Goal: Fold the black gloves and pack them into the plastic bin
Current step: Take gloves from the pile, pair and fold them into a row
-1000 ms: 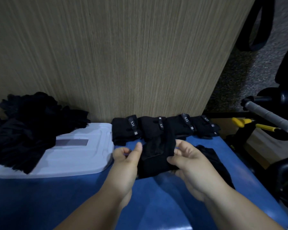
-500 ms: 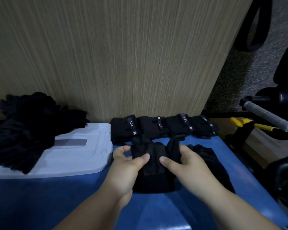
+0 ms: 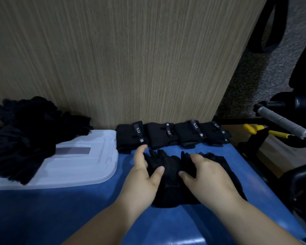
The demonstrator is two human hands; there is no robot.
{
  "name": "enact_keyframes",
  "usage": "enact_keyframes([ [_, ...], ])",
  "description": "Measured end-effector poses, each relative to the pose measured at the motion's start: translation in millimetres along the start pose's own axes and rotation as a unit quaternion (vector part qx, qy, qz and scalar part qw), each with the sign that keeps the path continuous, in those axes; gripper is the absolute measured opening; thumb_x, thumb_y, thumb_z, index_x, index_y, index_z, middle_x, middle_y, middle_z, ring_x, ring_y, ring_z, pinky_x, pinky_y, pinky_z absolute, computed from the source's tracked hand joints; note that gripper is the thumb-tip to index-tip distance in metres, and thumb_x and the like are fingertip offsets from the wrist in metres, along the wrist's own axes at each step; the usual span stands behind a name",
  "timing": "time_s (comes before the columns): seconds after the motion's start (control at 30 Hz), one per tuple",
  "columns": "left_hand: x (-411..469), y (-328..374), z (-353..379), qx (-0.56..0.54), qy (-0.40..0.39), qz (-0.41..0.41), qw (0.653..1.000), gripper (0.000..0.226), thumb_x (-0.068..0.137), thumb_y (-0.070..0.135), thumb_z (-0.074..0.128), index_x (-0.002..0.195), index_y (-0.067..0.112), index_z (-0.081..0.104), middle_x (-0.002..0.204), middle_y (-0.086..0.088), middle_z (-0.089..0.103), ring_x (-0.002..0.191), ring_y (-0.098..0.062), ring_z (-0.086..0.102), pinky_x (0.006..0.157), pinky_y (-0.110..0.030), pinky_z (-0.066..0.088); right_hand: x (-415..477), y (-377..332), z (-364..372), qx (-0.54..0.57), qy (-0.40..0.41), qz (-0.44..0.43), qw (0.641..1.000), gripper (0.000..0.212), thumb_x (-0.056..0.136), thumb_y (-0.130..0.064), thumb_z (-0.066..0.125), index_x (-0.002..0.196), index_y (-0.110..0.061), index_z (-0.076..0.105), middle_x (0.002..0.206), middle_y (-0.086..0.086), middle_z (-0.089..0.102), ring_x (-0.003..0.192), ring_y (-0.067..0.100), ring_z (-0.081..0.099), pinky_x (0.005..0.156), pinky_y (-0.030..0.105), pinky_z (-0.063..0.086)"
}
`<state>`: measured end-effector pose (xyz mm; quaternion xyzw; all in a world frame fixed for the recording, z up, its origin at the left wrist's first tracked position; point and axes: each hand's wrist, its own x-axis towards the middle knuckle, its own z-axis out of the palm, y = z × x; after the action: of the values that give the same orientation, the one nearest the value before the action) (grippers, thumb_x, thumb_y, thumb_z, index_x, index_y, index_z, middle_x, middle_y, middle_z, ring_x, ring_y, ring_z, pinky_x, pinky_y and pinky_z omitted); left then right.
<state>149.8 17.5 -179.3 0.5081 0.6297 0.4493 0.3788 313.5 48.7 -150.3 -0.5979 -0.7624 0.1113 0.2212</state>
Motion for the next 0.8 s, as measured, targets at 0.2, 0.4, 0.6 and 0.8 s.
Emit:
enact_keyframes([
  [0.2,4.5,-3.8,-3.0,0.065,-0.014,0.025,0.997,0.073,0.091,0.019,0.060,0.141,0.046,0.014,0.104,0.015,0.064,0.071,-0.005,0.064,0.078,-0.026,0.054,0.2,5.4,4.1,-0.038,0.013,-0.022,0.999,0.051,0.089,-0.041,0.061,0.134,-0.024,0.047,0.109,-0.005,0.055,0.095,0.009,0.056,0.073,0.012,0.036],
  [0.4,6.3,-6.8,0.4,0.131,0.010,0.028,0.991,0.073,0.091,0.020,0.060,0.143,0.045,0.015,0.121,0.012,0.058,0.073,-0.005,0.059,0.069,-0.013,0.044,0.2,6.7,8.6,-0.014,0.008,-0.055,0.998,0.022,0.086,-0.028,0.067,0.106,-0.027,0.061,0.085,-0.016,0.051,0.074,-0.002,0.051,0.061,0.007,0.038],
  [0.6,1.3,-4.3,-5.3,0.299,0.065,0.103,0.947,0.072,0.091,0.030,0.059,0.146,0.034,0.014,0.138,0.011,0.020,0.124,-0.009,0.036,0.094,-0.017,0.034,-3.0,10.9,13.6,-0.025,-0.025,-0.139,0.990,0.014,0.082,-0.023,0.068,0.096,-0.028,0.070,0.088,-0.019,0.052,0.085,-0.002,0.047,0.070,0.002,0.031],
  [0.8,0.6,-0.3,-10.3,0.326,0.004,0.234,0.916,0.034,0.092,0.022,0.058,0.125,0.031,0.057,0.129,0.021,0.049,0.126,0.001,0.033,0.112,-0.022,0.025,-1.4,15.1,15.1,-0.034,-0.062,-0.218,0.973,0.019,0.089,-0.024,0.058,0.104,-0.029,0.068,0.107,-0.020,0.061,0.099,-0.005,0.037,0.084,-0.002,0.024],
])
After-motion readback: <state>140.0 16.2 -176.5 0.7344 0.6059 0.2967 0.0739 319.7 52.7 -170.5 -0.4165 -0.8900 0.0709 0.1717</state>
